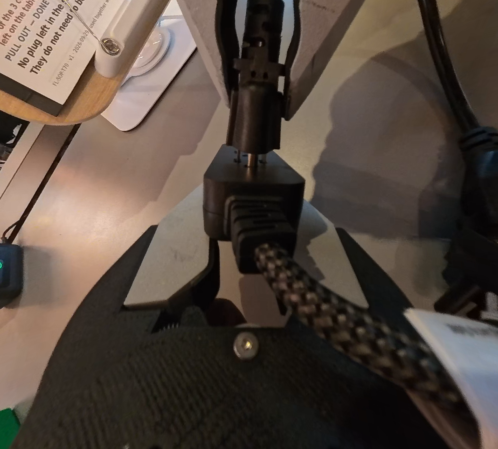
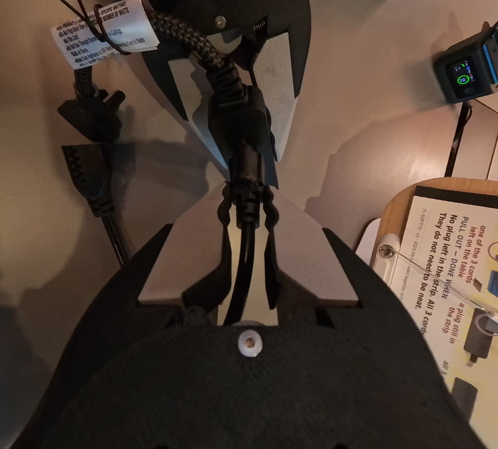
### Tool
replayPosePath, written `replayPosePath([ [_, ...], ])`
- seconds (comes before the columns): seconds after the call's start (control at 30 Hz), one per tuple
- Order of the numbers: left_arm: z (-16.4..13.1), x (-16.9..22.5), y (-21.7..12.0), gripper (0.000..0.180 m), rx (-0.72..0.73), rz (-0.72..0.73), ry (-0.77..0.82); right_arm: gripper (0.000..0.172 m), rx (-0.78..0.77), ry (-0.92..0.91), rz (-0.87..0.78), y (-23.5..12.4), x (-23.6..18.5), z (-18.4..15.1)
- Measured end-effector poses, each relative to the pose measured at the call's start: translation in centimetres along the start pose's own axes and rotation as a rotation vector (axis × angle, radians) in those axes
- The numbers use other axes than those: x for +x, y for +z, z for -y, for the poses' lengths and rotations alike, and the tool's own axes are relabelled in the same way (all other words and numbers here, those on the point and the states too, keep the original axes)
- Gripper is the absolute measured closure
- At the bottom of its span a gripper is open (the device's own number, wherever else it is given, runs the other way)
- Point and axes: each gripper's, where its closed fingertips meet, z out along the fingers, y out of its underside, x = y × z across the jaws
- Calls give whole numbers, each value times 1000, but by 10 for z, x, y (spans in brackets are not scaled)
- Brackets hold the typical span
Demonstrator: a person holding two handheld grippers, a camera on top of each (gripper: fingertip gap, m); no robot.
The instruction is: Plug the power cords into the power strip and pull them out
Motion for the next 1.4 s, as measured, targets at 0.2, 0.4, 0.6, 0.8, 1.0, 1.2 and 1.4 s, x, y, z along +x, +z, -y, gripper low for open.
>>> replayPosePath([
  [0.2, -2, -4, 2, 137, -5, 27, -2, 153, 0, 3, -7, 2, 3, 0],
  [0.4, 1, -10, 2, 136, 94, -48, -79, 150, 108, 143, -5, 3, 12, 2],
  [0.6, 8, -3, -4, 137, 162, -139, -169, 145, 258, 232, -75, -30, 27, -1],
  [0.8, 11, -6, -6, 137, 192, -153, -218, 136, 655, 505, -141, -81, 54, -7],
  [1.0, 25, -5, -13, 137, 287, -223, -329, 128, 775, 655, -141, -90, 62, -28],
  [1.2, 46, -1, -32, 138, 446, -363, -475, 127, 947, 751, -139, -119, 61, -41],
  [1.4, 66, 6, -53, 137, 609, -512, -529, 119, 1114, 826, 52, -126, 50, -43],
])
